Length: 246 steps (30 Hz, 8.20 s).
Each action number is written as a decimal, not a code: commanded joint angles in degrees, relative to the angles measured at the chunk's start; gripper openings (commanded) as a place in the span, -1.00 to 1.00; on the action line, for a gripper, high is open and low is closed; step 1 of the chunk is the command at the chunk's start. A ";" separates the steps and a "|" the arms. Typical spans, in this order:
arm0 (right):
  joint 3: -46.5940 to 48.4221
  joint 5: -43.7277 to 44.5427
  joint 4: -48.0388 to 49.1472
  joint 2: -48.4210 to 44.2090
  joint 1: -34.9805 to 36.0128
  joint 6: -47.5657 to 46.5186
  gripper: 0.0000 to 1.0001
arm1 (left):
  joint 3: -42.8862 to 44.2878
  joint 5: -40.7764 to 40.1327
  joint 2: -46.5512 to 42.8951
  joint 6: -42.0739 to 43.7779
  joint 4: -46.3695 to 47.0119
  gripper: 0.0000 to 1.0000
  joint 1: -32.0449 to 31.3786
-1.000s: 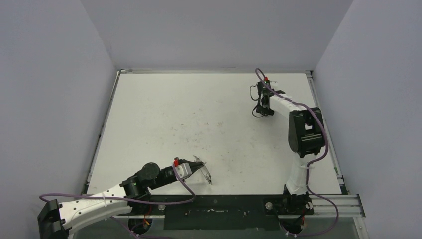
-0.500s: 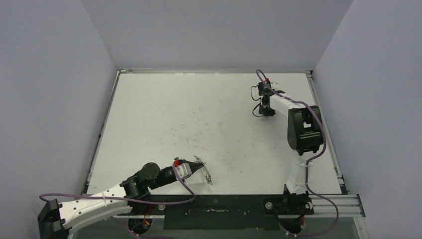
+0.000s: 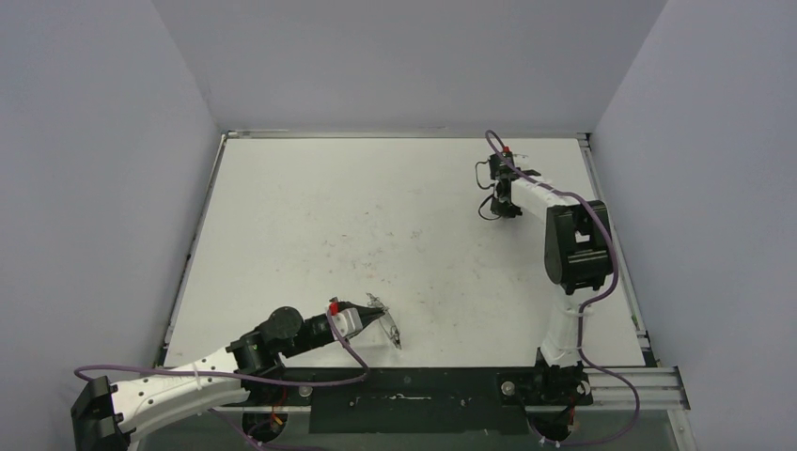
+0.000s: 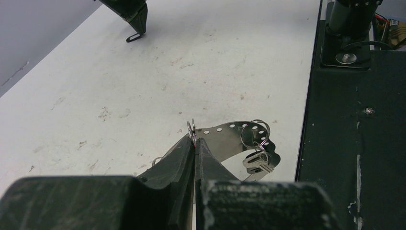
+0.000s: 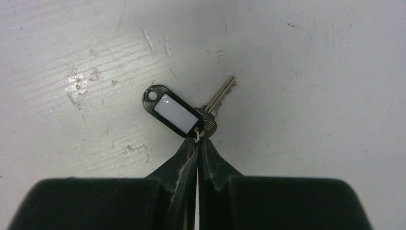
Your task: Put the keys on the keyring
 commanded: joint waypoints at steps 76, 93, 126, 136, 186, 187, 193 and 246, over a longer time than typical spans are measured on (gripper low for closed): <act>-34.21 -42.97 6.60 -51.28 30.42 -18.54 -1.00 | 27.55 -2.87 25.14 13.01 -30.73 -1.00 -0.15; -38.84 -47.70 17.69 -48.55 36.91 -15.19 -1.00 | 10.08 0.37 17.14 2.42 -3.43 -1.00 -0.10; -34.96 -43.48 19.31 -46.30 46.64 -16.39 -1.00 | 10.71 -0.22 18.22 0.51 -2.61 -1.00 -0.10; -34.32 -39.53 17.96 -46.35 46.72 -16.30 -1.00 | 10.99 0.10 18.31 0.37 -2.99 -1.00 -0.11; -48.64 -51.32 37.07 -58.75 46.63 -35.58 0.24 | 7.32 6.03 4.30 0.40 -7.99 -1.00 -0.14; -48.83 -51.67 37.95 -58.50 46.63 -36.05 0.18 | 7.29 6.51 4.10 0.52 -8.09 -1.00 -0.11; -50.86 -53.57 43.25 -58.32 46.64 -38.80 -0.16 | 7.89 7.72 4.80 0.67 -8.93 -1.00 -0.10; -39.58 -41.83 9.33 -50.59 48.27 -42.22 -1.00 | 7.12 2.44 8.02 2.02 -2.59 -0.31 -0.10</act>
